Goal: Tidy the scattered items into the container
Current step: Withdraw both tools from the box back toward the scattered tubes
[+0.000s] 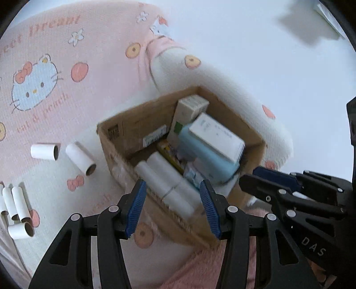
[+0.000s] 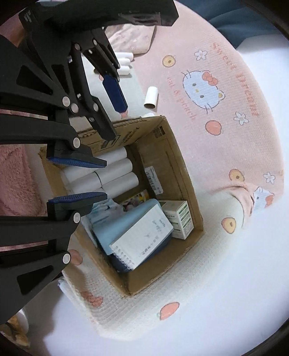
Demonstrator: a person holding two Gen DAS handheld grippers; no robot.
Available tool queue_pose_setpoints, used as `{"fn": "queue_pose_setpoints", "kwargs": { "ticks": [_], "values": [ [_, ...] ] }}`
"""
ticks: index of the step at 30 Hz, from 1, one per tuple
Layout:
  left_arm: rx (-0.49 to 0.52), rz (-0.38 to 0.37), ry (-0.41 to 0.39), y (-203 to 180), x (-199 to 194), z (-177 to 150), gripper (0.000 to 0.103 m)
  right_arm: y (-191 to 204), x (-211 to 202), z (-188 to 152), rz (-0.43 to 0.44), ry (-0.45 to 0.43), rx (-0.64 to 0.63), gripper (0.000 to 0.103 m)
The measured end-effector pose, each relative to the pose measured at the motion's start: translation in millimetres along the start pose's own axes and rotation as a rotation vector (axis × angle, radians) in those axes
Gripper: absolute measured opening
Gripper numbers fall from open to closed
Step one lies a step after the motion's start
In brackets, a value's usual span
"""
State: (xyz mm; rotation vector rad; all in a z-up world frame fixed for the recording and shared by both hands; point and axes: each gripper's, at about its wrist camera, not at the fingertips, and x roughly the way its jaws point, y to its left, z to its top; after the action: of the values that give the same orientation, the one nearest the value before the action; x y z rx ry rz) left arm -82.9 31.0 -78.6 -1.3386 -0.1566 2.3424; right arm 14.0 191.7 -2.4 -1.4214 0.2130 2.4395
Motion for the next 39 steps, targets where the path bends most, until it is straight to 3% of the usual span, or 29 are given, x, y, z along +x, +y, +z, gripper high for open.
{"fn": "queue_pose_setpoints", "kwargs": {
  "ticks": [6,13,17,19,25,31,33,39],
  "values": [
    [0.040,0.004,-0.058,-2.0,-21.2,-19.6,0.055,22.0,-10.8,-17.7,-0.045,-0.010,-0.050,0.018],
    [0.047,0.019,-0.135,5.2,-54.1,-41.8,0.055,47.6,-20.5,-27.9,-0.094,-0.088,-0.124,0.018],
    [0.012,0.017,-0.131,21.5,-63.3,-55.9,0.055,66.2,-18.5,-39.5,-0.049,-0.123,-0.151,0.018],
    [-0.010,0.040,-0.106,31.8,-63.7,-64.7,0.055,74.3,-14.3,-45.3,-0.031,-0.116,-0.154,0.018],
    [0.042,0.214,-0.098,57.9,-74.7,-100.7,0.055,102.7,-5.0,-64.2,0.011,-0.126,-0.205,0.019],
    [-0.145,0.212,-0.071,115.3,-88.1,-140.5,0.055,134.1,5.2,-76.1,0.160,-0.199,-0.238,0.019],
    [-0.216,0.214,-0.059,139.4,-92.2,-153.7,0.055,146.7,14.8,-76.6,0.200,-0.186,-0.238,0.019],
    [-0.327,0.233,-0.077,202.1,-114.9,-176.6,0.055,182.8,41.8,-75.0,0.207,-0.165,-0.318,0.019]
  ]
}}
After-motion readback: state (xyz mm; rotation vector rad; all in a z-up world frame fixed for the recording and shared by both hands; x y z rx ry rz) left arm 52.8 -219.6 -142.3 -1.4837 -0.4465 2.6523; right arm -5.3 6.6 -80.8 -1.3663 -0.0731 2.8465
